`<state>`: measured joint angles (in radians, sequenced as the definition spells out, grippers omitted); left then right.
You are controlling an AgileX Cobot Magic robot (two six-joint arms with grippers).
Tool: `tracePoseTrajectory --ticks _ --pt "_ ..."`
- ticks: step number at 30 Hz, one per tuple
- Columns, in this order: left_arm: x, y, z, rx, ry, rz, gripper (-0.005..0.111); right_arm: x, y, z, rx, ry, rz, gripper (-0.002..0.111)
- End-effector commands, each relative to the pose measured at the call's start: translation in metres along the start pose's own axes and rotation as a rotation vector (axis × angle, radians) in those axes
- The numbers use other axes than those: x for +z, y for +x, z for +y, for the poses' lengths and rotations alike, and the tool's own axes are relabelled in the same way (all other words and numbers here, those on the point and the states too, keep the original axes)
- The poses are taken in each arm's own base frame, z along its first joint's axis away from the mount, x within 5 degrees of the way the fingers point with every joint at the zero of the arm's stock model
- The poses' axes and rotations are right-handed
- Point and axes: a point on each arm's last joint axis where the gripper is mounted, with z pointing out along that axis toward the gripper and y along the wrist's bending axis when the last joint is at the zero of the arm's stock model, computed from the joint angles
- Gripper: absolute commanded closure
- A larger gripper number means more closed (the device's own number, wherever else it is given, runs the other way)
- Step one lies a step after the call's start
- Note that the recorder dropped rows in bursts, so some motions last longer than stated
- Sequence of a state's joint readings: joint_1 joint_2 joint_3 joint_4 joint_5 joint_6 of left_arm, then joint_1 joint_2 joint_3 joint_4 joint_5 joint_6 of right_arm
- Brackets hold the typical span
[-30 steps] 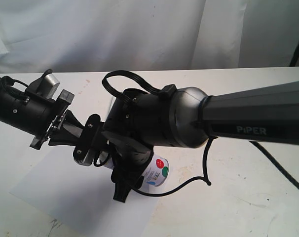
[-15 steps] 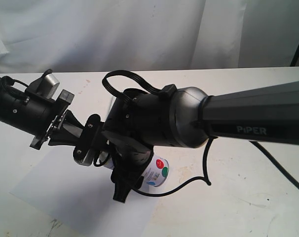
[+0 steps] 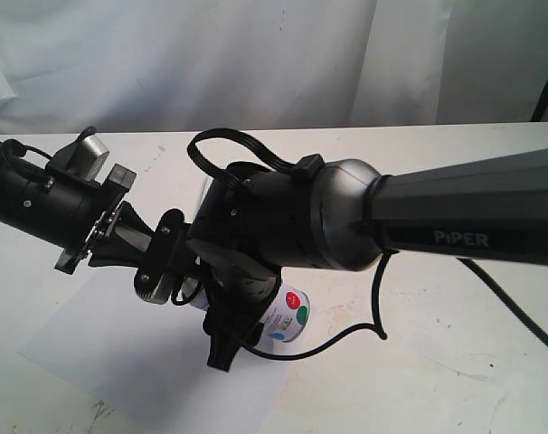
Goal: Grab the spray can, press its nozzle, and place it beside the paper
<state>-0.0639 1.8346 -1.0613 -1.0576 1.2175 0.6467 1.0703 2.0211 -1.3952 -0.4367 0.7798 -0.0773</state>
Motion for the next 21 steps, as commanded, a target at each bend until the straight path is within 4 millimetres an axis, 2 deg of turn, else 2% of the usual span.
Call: tracePoseTrajectory --ticks 1,5,9,13,21 --pt "0.002 0.000 -0.001 0.013 0.003 0.007 0.107 -0.011 -0.009 -0.004 -0.006 0.019 -0.069 0.108" --pt "-0.008 0.001 -0.007 0.047 -0.003 -0.020 0.107 -0.011 -0.007 -0.004 0.000 0.019 -0.052 0.108" --pt "-0.035 0.006 -0.018 0.107 -0.029 -0.097 0.107 -0.014 -0.006 -0.006 0.011 0.021 -0.046 0.108" --pt "-0.058 0.020 -0.031 0.152 -0.084 -0.185 0.107 -0.020 -0.001 -0.015 0.068 0.033 -0.040 0.108" --pt "-0.068 0.044 -0.038 0.187 -0.217 -0.300 0.107 -0.036 0.013 -0.041 0.251 0.025 -0.062 0.108"
